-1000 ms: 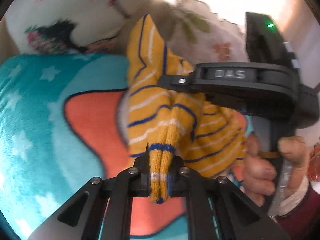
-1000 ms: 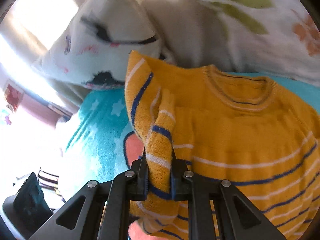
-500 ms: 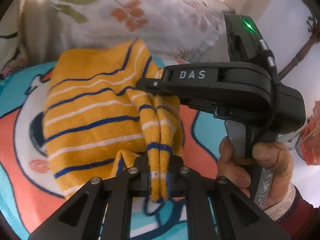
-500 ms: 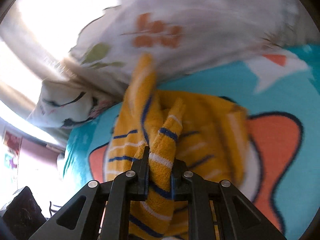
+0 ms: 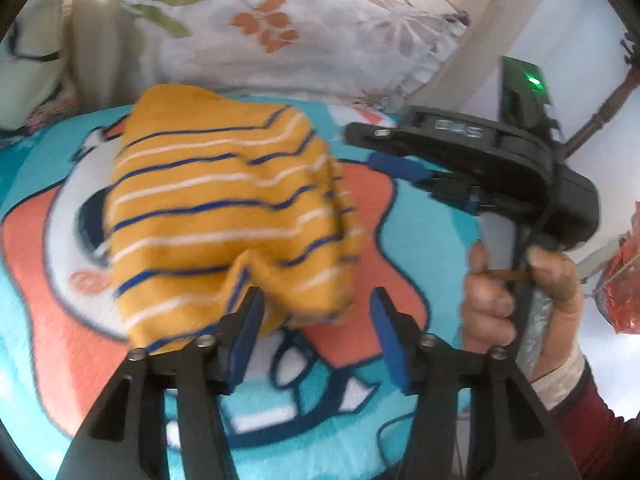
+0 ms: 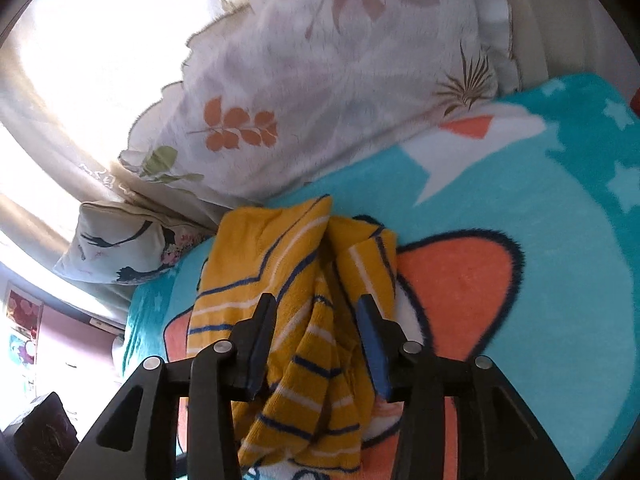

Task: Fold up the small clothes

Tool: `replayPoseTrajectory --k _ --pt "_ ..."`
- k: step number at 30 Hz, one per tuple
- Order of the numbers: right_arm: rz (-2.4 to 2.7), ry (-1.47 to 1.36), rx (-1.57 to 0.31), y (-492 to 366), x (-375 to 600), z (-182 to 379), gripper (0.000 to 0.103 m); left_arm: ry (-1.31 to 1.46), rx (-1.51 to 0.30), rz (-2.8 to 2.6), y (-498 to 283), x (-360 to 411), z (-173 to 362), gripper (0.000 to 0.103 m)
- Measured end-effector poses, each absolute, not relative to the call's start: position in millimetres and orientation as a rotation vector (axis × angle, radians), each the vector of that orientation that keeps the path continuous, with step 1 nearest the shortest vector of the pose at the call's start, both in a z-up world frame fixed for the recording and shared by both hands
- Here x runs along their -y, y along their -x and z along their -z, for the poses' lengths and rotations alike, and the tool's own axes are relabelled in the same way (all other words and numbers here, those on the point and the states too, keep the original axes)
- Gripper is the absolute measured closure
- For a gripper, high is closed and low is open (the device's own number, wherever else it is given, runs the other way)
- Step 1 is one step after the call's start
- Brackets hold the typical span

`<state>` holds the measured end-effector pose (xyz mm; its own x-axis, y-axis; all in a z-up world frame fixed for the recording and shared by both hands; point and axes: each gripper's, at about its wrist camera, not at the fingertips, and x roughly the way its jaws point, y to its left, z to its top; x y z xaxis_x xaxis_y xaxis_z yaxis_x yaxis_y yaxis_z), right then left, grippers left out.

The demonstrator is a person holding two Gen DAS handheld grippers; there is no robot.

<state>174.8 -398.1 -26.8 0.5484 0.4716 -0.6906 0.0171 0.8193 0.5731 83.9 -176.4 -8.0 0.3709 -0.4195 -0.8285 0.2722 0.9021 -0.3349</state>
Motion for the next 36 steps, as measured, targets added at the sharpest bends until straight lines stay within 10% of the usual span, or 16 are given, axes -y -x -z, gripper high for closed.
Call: replayPoseTrajectory --k 9,12,16,36 --pt "-0.377 -0.416 -1.045 -161.3 339.6 39.2 0.055 0.259 -1.139 0.263 -61.3 115.1 10.2 0.047" --pt "-0.384 -0.353 -1.079 -161.5 326.5 48.5 0.086 0.250 -1.130 0.231 -57.5 109.0 5.8 0.047" --pt "-0.382 -0.263 -1.085 -150.7 338.9 40.0 0.095 0.251 -1.113 0.213 -55.7 102.0 0.7 0.047" --pt "-0.228 -0.334 -1.030 -121.8 402.9 32.7 0.089 0.203 -1.142 0.217 -61.4 118.9 13.9 0.045"
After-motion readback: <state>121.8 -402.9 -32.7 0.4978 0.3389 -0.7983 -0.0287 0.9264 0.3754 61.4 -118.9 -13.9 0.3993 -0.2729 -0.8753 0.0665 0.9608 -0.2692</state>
